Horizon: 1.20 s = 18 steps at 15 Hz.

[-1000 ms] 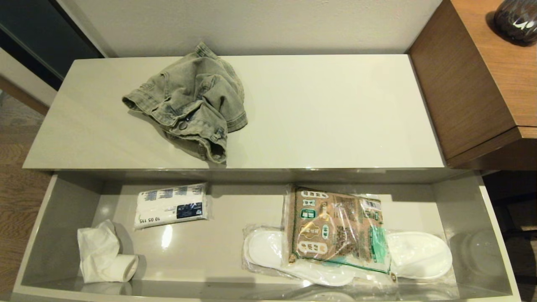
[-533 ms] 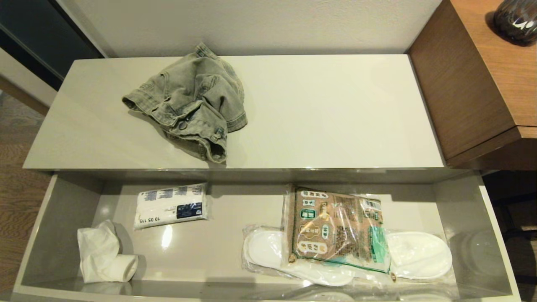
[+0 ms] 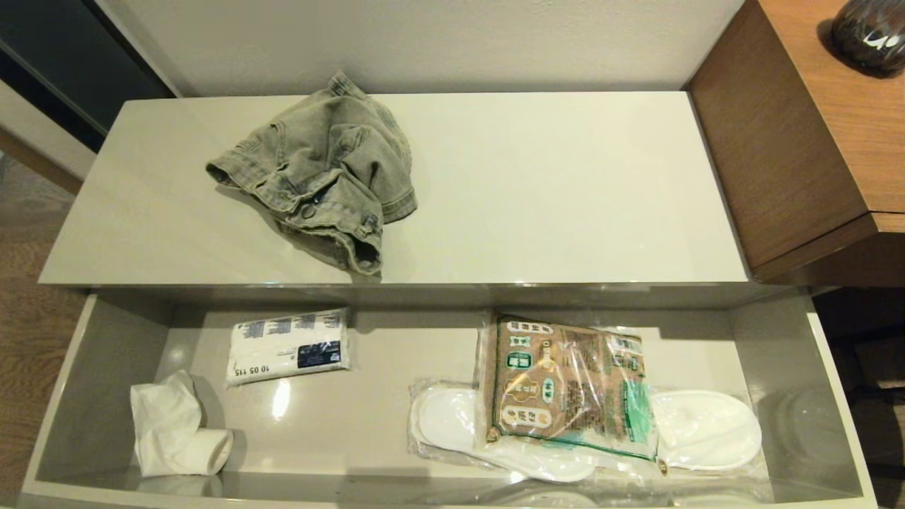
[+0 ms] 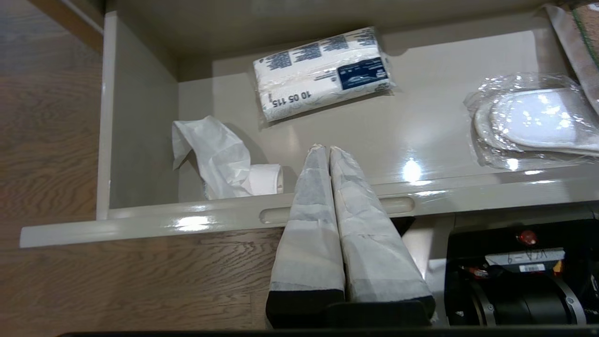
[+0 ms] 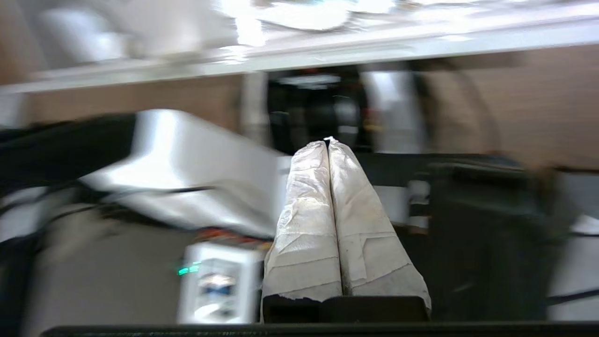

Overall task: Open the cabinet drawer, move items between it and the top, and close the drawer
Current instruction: Pick up the shorts on the table

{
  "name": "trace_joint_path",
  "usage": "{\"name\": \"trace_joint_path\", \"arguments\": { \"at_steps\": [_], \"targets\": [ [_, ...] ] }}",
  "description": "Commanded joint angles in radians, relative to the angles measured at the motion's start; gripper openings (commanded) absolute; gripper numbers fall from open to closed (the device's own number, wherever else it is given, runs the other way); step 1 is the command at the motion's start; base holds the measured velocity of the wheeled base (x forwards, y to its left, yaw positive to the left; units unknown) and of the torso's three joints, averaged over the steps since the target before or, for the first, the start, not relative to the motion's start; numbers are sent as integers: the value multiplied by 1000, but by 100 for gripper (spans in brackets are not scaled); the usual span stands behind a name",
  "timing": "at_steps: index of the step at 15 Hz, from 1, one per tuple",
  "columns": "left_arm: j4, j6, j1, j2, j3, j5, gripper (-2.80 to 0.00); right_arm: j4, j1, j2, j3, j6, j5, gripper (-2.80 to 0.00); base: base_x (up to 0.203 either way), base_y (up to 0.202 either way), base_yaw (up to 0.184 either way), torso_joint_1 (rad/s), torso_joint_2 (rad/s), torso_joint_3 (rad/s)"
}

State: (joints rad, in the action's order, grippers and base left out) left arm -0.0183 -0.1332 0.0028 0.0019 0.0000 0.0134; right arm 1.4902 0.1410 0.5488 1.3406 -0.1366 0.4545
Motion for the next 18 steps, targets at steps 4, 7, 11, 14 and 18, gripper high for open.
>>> {"name": "trace_joint_path", "arguments": {
  "at_steps": [4, 7, 11, 14, 18],
  "targets": [
    [0, 0, 0, 1, 0, 0, -280, -366, -78, -191, -507, 66, -350, -280, 0, 0, 0, 0, 0, 0],
    [0, 0, 0, 1, 0, 0, -280, -502, -112, -231, -580, 87, -415, -280, 0, 0, 0, 0, 0, 0],
    [0, 0, 0, 1, 0, 0, -280, -563, -111, -252, -633, 87, -417, -280, 0, 0, 0, 0, 0, 0],
    [0, 0, 0, 1, 0, 0, -280, -734, -111, -289, -746, 88, -420, -280, 0, 0, 0, 0, 0, 0],
    [0, 0, 0, 1, 0, 2, -280, -927, -119, -412, -907, 181, -415, -280, 0, 0, 0, 0, 0, 0]
  ]
}}
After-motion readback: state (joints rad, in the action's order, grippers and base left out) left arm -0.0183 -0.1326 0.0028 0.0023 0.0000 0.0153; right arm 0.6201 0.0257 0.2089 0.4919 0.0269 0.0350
